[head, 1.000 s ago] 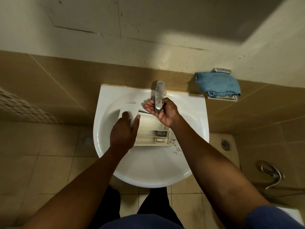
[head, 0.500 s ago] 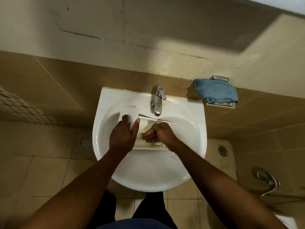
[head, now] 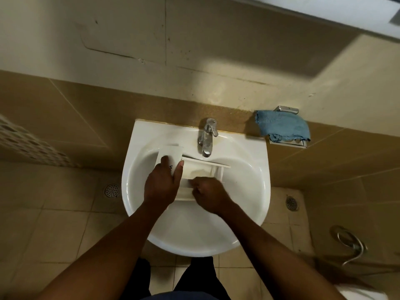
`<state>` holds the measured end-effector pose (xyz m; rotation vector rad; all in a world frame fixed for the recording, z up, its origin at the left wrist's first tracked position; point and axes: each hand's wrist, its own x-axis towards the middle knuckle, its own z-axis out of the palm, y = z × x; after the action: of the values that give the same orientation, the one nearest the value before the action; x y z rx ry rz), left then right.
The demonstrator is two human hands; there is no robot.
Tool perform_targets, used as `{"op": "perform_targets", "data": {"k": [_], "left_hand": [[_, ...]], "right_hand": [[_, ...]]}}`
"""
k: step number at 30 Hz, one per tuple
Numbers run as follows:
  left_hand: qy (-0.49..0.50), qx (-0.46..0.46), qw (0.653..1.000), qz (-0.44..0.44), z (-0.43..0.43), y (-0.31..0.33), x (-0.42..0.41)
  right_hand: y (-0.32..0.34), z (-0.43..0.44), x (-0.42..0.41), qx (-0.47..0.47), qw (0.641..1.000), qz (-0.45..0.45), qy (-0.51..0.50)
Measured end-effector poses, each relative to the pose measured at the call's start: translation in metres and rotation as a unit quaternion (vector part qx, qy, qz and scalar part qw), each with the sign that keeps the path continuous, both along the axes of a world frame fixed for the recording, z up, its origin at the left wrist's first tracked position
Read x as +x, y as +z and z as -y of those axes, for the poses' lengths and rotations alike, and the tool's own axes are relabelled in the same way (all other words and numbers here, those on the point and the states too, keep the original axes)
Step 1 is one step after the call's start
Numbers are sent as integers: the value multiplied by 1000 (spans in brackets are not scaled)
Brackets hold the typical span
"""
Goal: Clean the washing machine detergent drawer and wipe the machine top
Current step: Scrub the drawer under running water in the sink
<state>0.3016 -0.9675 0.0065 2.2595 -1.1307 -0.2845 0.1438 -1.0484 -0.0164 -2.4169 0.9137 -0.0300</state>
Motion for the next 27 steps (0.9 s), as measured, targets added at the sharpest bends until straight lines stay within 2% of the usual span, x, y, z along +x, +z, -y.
{"op": "perform_targets", "data": {"k": [2, 5, 7, 8, 9, 10, 11, 12, 13, 14, 16, 18, 21, 27], "left_hand": [[-1, 2, 1000, -7, 0, 0, 2], [-13, -7, 1000, 16, -1, -1, 1], [-3, -1, 1000, 21, -1, -1, -1], [-2, 3, 1000, 16, -1, -2, -1], [-4, 3, 1000, 15, -1, -2, 0], [-4, 3, 1000, 15, -1, -3, 1], [-4, 1, 1000, 13, -1, -5, 2], [-2, 0, 1000, 7, 0, -5, 2], [-1, -3, 1000, 4, 0, -6, 2], [1, -6, 1000, 4, 0, -6, 2], [8, -13, 1000, -1, -1, -6, 2], [15, -10, 1000, -12, -1, -5, 2], [16, -9, 1000, -10, 0, -7, 3], [13, -10, 1000, -8, 0, -7, 3]], "right_hand": [[-5, -21, 1, 25, 999, 15, 43], [-15, -19, -19, -11, 998, -10, 66], [-12, 1, -26, 3, 1000, 25, -11], [-7, 11, -23, 38, 994, 62, -78], [3, 21, -15, 113, 973, 110, -171], [13, 31, -6, 225, 917, 174, -280], [23, 42, 4, 349, 829, 233, -371], [31, 53, 13, 452, 736, 279, -419], [34, 63, 20, 525, 663, 308, -436], [37, 70, 26, 578, 607, 327, -436], [40, 77, 38, 647, 535, 346, -420], [43, 78, 46, 666, 516, 349, -410], [48, 78, 53, 681, 508, 352, -392], [39, 73, 37, 666, 519, 336, -417]]}}
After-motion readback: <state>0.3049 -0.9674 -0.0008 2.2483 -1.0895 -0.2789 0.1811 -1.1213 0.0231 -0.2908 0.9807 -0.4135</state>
